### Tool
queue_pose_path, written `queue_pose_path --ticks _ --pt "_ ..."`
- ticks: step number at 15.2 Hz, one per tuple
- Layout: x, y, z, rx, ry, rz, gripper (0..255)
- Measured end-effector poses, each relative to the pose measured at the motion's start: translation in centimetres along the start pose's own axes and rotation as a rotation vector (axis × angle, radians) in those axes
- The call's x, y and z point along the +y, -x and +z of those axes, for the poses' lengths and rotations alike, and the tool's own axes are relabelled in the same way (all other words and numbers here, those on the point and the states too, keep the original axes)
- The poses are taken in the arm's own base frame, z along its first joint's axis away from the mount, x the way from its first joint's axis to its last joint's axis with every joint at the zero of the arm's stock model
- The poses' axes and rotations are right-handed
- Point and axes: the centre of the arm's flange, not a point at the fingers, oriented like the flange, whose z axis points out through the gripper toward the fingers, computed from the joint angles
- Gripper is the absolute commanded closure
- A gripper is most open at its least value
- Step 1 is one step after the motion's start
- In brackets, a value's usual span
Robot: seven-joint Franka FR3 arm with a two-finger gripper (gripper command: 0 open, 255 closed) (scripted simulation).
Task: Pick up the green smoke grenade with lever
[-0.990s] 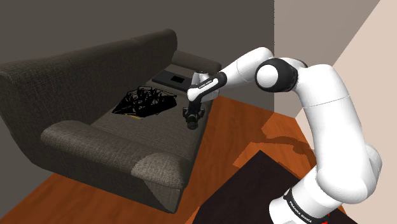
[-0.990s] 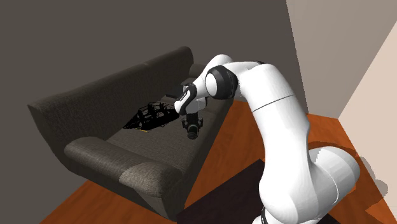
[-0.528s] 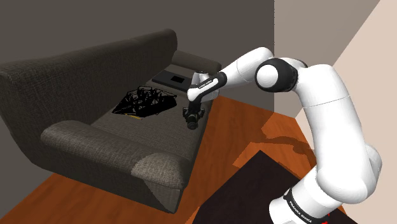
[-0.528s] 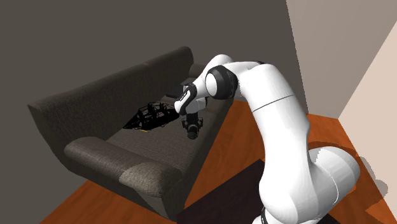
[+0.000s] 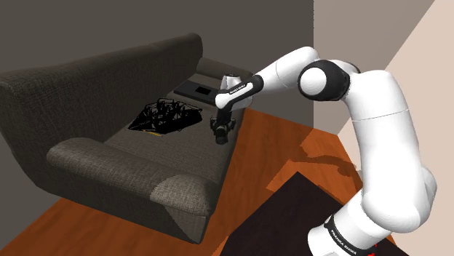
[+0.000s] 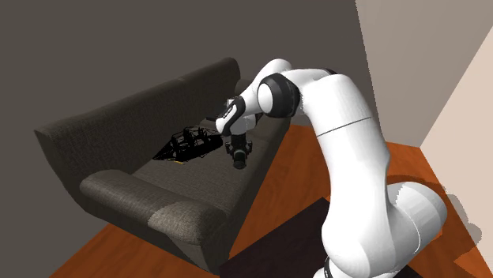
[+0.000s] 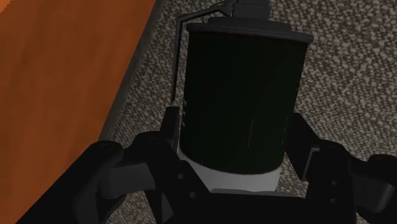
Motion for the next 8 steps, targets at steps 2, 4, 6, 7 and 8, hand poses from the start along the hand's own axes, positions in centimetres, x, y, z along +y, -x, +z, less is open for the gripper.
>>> queue_pose_path --ticks 2,4,6,7,8 --pt "0.0 0.0 -1.0 0.0 0.0 0.0 255" --pt "0.1 -0.1 -2.1 0.0 0.0 0.0 255" --pt "0.1 0.0 -3.2 0.0 0.0 0.0 255" --pt "0.2 0.0 -3.7 0.0 0.0 0.0 255" --pt "0.2 0.0 -4.0 0.0 0.0 0.0 255"
